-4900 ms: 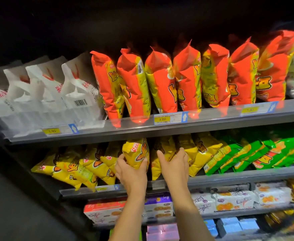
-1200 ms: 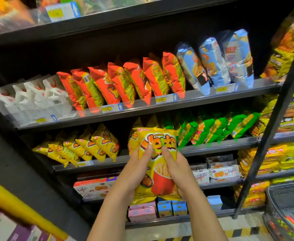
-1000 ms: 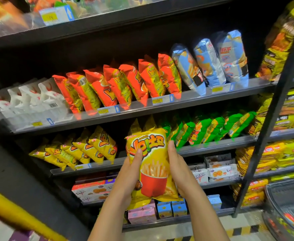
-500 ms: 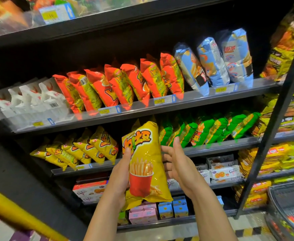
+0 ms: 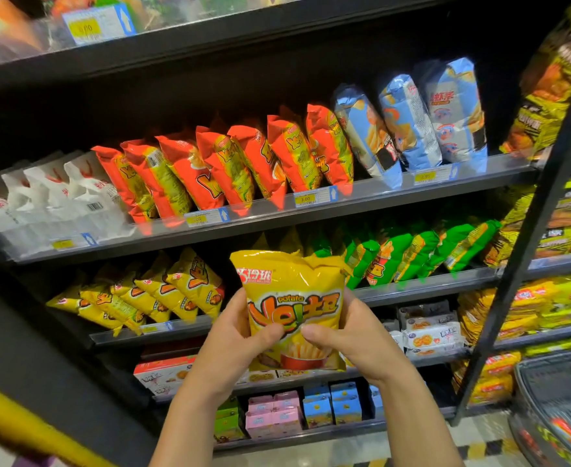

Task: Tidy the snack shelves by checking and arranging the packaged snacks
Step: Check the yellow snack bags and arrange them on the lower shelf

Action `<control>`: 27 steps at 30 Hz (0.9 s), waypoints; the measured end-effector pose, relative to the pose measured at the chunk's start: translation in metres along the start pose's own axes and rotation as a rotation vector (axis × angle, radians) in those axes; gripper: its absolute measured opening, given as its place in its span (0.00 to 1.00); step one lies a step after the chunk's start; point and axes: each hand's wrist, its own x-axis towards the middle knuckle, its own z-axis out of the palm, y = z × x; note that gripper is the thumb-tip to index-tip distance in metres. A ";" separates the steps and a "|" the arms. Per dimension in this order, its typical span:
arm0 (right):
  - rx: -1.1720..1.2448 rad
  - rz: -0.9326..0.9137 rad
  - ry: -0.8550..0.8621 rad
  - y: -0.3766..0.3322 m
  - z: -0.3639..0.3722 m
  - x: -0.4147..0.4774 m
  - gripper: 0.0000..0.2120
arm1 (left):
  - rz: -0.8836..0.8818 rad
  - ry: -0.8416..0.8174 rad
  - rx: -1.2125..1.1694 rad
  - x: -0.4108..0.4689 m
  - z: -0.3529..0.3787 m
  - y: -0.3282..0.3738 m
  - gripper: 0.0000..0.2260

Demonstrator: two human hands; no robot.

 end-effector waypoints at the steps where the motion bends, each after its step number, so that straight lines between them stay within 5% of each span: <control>1: -0.031 -0.022 0.011 0.000 -0.002 0.000 0.29 | -0.008 -0.022 0.001 0.000 -0.002 0.000 0.44; 7: -0.128 -0.074 0.052 0.001 -0.009 -0.001 0.26 | 0.029 -0.123 0.051 -0.001 -0.014 -0.005 0.39; 13: -0.013 -0.029 -0.014 -0.004 -0.009 0.000 0.28 | 0.027 -0.094 0.020 0.002 -0.012 -0.003 0.28; 16: 0.070 0.030 -0.028 -0.006 -0.007 0.002 0.26 | -0.028 -0.063 -0.008 0.005 -0.009 -0.005 0.30; 24: 0.130 0.269 0.050 -0.004 0.003 0.005 0.25 | -0.243 -0.014 0.002 0.001 0.018 0.011 0.06; 27: -0.064 0.333 0.083 -0.009 0.007 0.006 0.29 | -0.351 0.016 0.101 0.013 0.016 0.007 0.15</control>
